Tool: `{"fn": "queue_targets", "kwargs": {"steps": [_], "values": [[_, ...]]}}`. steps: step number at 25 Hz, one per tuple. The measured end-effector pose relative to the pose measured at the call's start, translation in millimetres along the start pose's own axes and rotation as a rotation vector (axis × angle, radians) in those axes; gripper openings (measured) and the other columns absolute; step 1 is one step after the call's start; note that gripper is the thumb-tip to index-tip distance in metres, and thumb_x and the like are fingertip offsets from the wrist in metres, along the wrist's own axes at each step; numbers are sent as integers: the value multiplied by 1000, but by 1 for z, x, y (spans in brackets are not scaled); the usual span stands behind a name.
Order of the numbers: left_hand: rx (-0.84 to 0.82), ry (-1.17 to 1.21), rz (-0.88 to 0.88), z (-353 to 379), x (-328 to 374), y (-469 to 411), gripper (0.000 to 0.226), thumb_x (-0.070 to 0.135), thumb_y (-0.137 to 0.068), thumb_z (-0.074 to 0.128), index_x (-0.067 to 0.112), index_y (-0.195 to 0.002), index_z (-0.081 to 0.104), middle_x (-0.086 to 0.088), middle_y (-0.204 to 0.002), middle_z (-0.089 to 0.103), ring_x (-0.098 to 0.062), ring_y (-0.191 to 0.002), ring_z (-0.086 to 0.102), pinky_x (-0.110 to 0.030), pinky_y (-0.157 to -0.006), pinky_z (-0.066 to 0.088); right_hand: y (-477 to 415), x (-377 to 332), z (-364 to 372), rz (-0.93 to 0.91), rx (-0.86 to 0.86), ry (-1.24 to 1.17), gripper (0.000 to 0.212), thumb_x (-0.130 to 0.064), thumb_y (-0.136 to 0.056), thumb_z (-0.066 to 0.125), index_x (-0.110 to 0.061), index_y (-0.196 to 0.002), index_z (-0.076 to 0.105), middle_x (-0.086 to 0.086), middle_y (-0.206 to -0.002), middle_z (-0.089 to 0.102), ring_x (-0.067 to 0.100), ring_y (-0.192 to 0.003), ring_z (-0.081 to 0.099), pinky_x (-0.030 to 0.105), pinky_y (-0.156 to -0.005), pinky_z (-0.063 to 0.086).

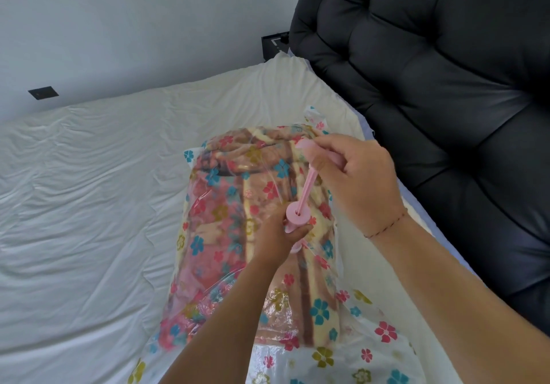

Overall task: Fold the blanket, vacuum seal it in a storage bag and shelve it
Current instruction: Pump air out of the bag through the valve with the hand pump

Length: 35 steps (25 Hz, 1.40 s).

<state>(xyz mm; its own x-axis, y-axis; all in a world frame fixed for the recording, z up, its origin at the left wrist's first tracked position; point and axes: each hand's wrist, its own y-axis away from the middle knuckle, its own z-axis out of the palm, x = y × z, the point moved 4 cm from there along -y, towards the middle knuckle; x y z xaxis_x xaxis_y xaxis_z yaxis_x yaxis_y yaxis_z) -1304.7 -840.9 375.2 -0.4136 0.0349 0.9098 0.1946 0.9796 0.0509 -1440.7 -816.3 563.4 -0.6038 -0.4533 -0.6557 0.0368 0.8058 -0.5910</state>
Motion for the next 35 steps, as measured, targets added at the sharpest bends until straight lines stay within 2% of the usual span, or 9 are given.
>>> {"fn": "queue_targets", "kwargs": {"steps": [2,5,10,15,19,21,24,30,35], "values": [[-6,-11,-6,2,0,2,40,40,-72,76,39,-108,60,14,-102,69,-8,-98,63,-40,-91,51,13,11,10,11,-79,36,32,-38,-96,49,-18,-106,71,-21,-64,56,-2,-57,54,14,-60,42],[11,-48,12,6,-2,6,45,54,-64,66,35,-105,63,12,-96,71,-10,-91,66,-44,-83,53,56,42,54,235,-568,298,34,-41,-98,42,-26,-118,65,-10,-73,57,11,-75,59,29,-79,47],[7,-10,4,1,0,0,40,39,-74,77,41,-109,58,16,-102,68,-7,-99,62,-37,-92,51,-3,5,1,-20,-75,64,36,-44,-97,46,-19,-104,71,-9,-65,63,3,-56,54,17,-58,45],[13,-75,28,9,-3,8,48,57,-65,63,32,-106,63,12,-96,70,-9,-90,66,-43,-82,54,54,36,49,253,-629,325,36,-41,-98,41,-21,-116,65,-12,-62,48,7,-61,45,27,-70,43],[18,-25,17,3,-1,1,40,45,-72,75,46,-108,57,18,-102,68,-7,-99,62,-36,-90,51,-2,3,1,135,-105,-40,34,-43,-94,54,-15,-95,73,-1,-70,66,11,-66,60,26,-64,51],[16,-23,13,4,-1,1,43,50,-68,72,42,-109,59,17,-101,69,-7,-97,63,-37,-88,53,6,9,8,154,-149,19,33,-43,-95,52,-17,-103,70,-5,-76,67,14,-74,64,27,-67,51],[21,-86,43,9,-4,7,39,43,-71,72,31,-107,62,11,-95,71,-10,-88,65,-43,-79,53,59,37,55,358,-604,269,36,-45,-96,43,-22,-114,64,-6,-76,59,24,-88,63,29,-70,46],[24,-46,22,4,-5,-1,45,52,-70,72,42,-111,58,18,-102,68,-6,-98,62,-33,-88,52,-7,4,-3,113,-115,1,28,-41,-96,52,-18,-93,69,-8,-67,62,8,-65,58,22,-63,49],[10,-77,58,14,-4,7,46,47,-71,70,27,-111,62,10,-99,70,-12,-91,65,-37,-80,53,56,41,47,342,-646,230,27,-40,-98,46,-26,-109,67,1,-87,66,20,-86,62,34,-78,51]]}}
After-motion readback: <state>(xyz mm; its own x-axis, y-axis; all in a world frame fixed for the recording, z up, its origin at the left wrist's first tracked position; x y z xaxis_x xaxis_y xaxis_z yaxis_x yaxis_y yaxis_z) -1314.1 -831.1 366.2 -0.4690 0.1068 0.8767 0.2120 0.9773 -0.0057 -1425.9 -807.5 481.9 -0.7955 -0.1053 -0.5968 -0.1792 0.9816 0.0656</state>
